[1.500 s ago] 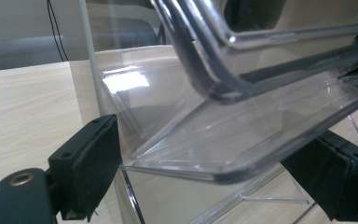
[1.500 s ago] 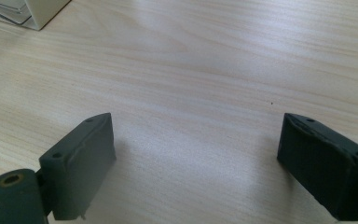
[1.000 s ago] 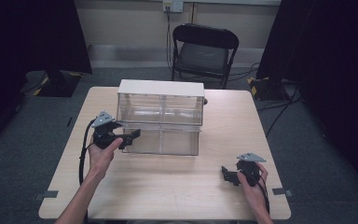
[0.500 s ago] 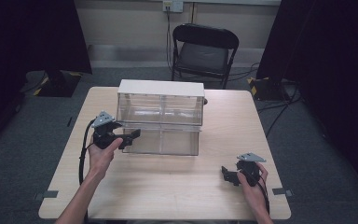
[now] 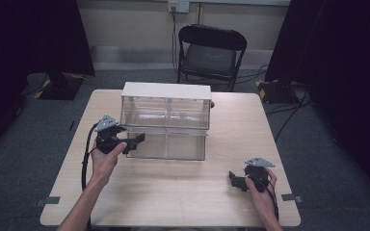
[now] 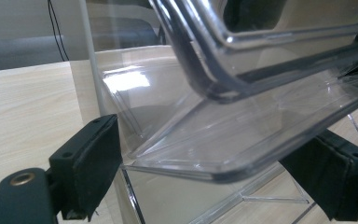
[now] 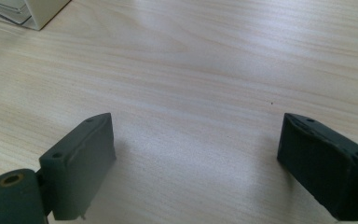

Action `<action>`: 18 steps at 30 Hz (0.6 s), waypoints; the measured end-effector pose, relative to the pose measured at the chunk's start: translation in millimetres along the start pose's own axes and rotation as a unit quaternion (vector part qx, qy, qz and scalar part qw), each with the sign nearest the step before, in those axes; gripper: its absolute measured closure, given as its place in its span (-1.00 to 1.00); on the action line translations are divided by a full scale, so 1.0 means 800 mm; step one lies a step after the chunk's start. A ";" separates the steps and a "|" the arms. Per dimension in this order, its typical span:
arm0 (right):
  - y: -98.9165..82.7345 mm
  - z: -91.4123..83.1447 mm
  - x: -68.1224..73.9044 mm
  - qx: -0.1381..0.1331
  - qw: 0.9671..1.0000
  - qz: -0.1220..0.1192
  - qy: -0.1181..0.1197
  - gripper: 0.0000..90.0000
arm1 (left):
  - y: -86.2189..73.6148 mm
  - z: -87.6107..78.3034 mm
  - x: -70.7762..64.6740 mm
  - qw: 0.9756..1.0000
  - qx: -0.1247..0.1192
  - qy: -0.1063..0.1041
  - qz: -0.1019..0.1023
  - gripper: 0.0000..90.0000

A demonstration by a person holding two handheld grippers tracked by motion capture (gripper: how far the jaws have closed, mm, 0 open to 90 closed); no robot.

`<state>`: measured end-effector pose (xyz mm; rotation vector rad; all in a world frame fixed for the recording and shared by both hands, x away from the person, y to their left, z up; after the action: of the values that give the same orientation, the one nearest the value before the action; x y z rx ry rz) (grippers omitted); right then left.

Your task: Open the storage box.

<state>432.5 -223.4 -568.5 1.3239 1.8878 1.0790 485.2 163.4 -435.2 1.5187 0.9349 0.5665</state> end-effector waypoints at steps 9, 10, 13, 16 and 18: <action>0.000 0.000 0.000 0.000 1.000 0.000 0.000 -0.77 | 0.000 0.000 0.000 1.000 0.000 -0.001 0.000 -0.71; 0.000 0.000 0.000 0.000 1.000 0.000 0.000 -0.77 | 0.000 0.000 0.000 1.000 0.000 -0.001 0.000 -0.71; 0.000 0.000 0.000 0.000 1.000 0.000 0.000 -0.77 | 0.000 0.001 0.000 1.000 0.000 0.000 0.001 -0.71; 0.000 0.000 0.000 0.000 1.000 0.000 0.000 -0.77 | -0.001 0.000 0.000 1.000 0.000 0.000 0.002 -0.71; 0.000 0.000 0.000 0.000 1.000 0.000 0.000 -0.77 | -0.001 0.000 0.000 1.000 0.000 0.000 0.001 -0.71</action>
<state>432.5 -223.4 -568.5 1.3241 1.8879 1.0793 485.3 163.2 -435.6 1.5201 0.9343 0.5681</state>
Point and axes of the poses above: each handheld gripper's, and its own axes: z roughly forward along the jaws, y roughly out of its top, x roughly to its left, the point moved 10 cm from there along z, roughly forward along the jaws, and after that the axes turned 13 degrees about -x, right-handed, at the moved point
